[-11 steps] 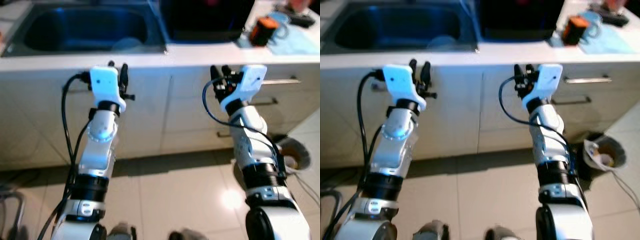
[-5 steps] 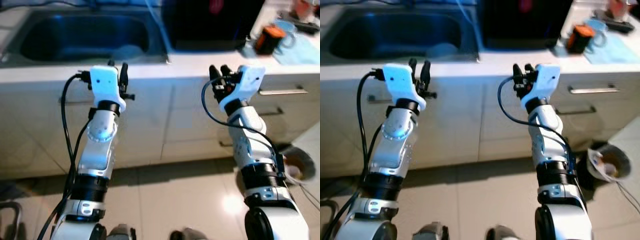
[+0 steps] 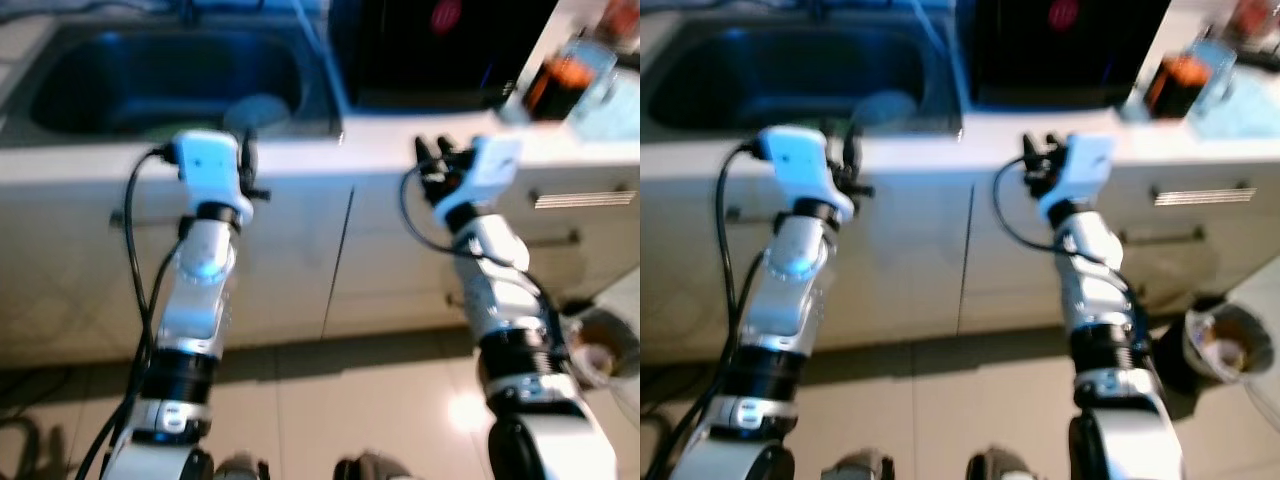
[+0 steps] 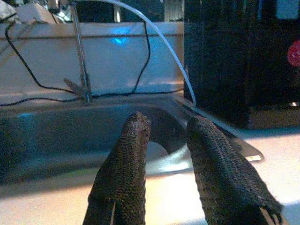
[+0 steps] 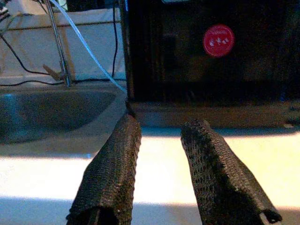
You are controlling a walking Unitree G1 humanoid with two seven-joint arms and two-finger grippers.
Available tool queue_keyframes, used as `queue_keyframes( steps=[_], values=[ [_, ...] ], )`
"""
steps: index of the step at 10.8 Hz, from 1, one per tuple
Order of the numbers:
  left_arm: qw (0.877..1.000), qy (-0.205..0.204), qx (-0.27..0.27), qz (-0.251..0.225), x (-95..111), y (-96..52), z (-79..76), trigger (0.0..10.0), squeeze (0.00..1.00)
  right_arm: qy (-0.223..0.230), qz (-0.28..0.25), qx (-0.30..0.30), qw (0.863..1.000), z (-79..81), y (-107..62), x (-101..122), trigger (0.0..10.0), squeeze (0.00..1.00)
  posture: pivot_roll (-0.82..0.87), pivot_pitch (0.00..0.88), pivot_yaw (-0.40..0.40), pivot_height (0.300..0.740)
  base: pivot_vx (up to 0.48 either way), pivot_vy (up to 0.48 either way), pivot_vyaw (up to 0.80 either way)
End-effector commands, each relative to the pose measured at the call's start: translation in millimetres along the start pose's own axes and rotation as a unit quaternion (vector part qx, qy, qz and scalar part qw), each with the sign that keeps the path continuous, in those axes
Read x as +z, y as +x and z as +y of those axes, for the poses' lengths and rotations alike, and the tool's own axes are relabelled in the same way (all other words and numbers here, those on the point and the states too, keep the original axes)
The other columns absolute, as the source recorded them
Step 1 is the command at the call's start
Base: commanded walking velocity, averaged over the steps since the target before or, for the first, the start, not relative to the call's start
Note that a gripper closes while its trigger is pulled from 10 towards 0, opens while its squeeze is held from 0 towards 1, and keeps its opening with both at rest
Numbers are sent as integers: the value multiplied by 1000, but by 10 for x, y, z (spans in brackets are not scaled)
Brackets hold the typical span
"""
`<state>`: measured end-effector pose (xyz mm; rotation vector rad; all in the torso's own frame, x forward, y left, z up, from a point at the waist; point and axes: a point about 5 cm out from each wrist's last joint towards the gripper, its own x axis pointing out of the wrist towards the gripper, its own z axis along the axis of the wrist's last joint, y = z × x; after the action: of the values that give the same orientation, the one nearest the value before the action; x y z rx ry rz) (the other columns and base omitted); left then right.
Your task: Kitchen organization
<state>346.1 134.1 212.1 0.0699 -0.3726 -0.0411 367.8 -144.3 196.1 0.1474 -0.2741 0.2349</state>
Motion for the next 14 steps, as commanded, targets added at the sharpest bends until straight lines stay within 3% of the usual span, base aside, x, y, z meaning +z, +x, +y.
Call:
queue_keyframes(
  steps=[1,5,14],
  values=[
    [1000,7,7,-4,24,6,67,10000,0,11,-6,11,1000,82,21,14,10000,0,66,131,-48,723,390,0,0],
    [1000,12,7,0,12,3,56,10000,0,12,-3,11,1000,73,20,5,10000,0,66,142,-49,723,85,0,0],
    [1000,13,10,9,-10,3,75,10000,0,16,4,10,1000,76,-1,-35,10000,0,67,152,-47,723,0,472,0]
  ],
)
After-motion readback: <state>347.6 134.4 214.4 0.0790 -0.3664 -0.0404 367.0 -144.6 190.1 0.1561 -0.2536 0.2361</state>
